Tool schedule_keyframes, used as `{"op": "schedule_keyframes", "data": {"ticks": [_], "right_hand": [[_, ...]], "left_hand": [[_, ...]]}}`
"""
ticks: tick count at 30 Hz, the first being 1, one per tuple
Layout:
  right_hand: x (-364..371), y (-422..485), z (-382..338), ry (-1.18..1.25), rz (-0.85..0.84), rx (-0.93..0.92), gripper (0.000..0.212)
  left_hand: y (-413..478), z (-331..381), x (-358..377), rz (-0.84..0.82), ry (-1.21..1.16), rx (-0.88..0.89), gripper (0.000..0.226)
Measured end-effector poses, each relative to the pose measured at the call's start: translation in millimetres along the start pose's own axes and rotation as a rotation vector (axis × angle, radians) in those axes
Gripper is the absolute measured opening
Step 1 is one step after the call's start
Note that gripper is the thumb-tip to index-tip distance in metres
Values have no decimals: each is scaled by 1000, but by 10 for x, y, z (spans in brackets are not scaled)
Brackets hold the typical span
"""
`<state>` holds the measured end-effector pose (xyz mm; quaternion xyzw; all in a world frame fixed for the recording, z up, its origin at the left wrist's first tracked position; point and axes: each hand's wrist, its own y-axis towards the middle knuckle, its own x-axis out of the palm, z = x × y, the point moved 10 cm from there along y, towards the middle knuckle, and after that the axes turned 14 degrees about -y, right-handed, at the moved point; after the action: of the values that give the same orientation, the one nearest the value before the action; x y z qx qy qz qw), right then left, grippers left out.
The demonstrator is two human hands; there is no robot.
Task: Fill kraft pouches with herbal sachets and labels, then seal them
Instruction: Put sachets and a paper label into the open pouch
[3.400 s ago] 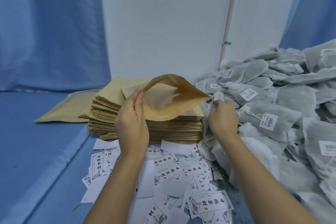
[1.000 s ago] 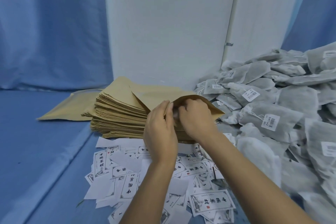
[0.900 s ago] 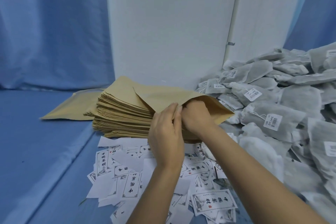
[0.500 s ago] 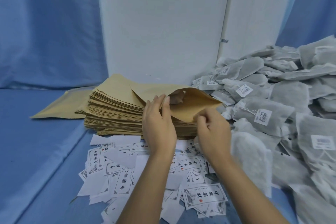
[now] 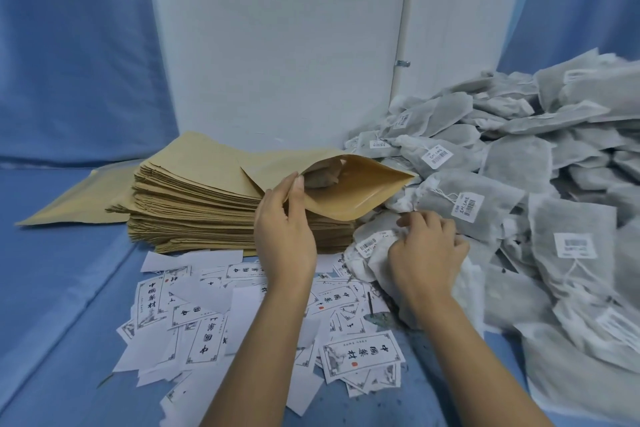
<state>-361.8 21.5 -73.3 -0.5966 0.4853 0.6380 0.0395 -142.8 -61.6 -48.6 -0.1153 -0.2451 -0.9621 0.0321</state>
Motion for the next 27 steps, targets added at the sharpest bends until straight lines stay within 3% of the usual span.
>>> {"op": "schedule_keyframes", "data": {"ticks": [4, 9, 12, 14, 19, 27], "right_hand": [[52, 17, -46, 107, -24, -105, 41], [-260, 19, -187, 460, 107, -176, 50], [-421, 23, -309, 542, 141, -261, 37], [-365, 36, -359, 563, 48, -304, 34], [159, 63, -303, 54, -272, -343, 31], [297, -39, -345, -207, -465, -457, 43]], "left_hand": [[-20, 6, 2, 1, 3, 4, 39], [-24, 4, 1, -1, 9, 9, 36], [-5, -3, -11, -2, -3, 10, 36], [0, -2, -19, -5, -7, 14, 36], [-2, -5, -26, -13, 6, 22, 34], [17, -20, -39, -23, 12, 19, 32]]}}
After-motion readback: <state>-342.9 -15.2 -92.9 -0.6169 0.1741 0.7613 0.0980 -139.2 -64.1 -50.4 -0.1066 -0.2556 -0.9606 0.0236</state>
